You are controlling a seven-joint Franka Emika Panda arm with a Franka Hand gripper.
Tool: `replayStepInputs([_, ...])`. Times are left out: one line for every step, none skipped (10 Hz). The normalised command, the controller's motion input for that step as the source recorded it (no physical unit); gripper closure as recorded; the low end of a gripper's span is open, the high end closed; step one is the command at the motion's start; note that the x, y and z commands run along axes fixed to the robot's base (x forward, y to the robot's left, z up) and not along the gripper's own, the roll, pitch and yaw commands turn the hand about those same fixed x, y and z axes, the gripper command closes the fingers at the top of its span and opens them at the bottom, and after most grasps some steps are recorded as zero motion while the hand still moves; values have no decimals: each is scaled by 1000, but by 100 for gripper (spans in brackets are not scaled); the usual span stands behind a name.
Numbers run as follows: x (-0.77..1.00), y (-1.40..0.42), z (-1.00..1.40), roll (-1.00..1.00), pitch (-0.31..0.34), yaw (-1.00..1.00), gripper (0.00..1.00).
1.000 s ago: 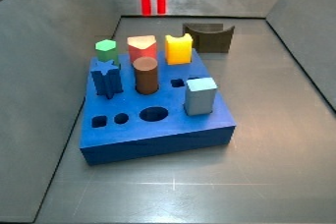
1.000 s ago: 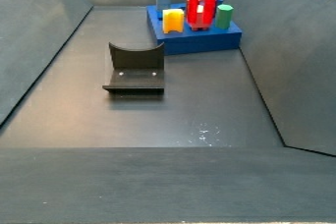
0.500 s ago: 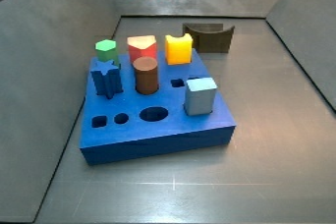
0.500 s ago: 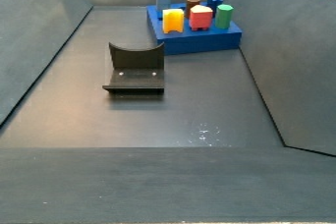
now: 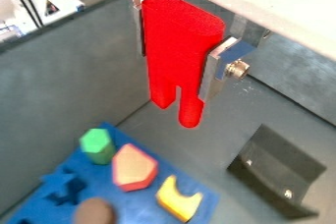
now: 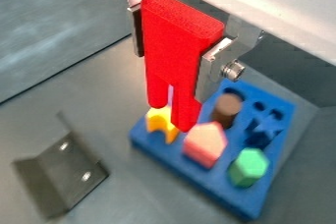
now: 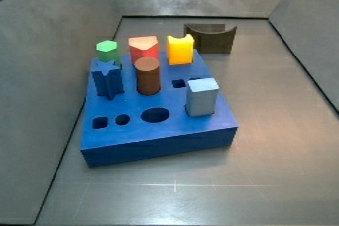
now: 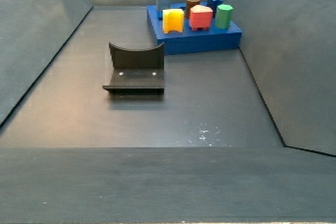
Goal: Pick up the square-circle object. Move up. Rotate the square-circle object. Move to above the board. Insert the square-circle object.
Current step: Move to above the board, then insert the square-circle object.
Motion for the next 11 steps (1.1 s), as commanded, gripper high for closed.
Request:
replayStepInputs([174, -1000, 320, 105, 225, -133, 100])
replayStepInputs([196, -1000, 313, 89, 176, -33, 100])
replayStepInputs([211, -1000, 321, 82, 152, -14, 100])
replayStepInputs([245, -1000, 317, 80, 139, -5, 100])
replayStepInputs([242, -882, 281, 81, 131, -3, 100])
replayStepInputs([188, -513, 160, 97, 134, 6, 100])
replayStepInputs([136, -262, 85, 83, 123, 10, 100])
replayStepInputs([100, -169, 61, 78, 105, 11, 100])
replayStepInputs([-20, 0, 0, 0, 0, 0, 100])
replayStepInputs([-23, 0, 0, 0, 0, 0, 100])
replayStepInputs([-80, 0, 0, 0, 0, -3, 100])
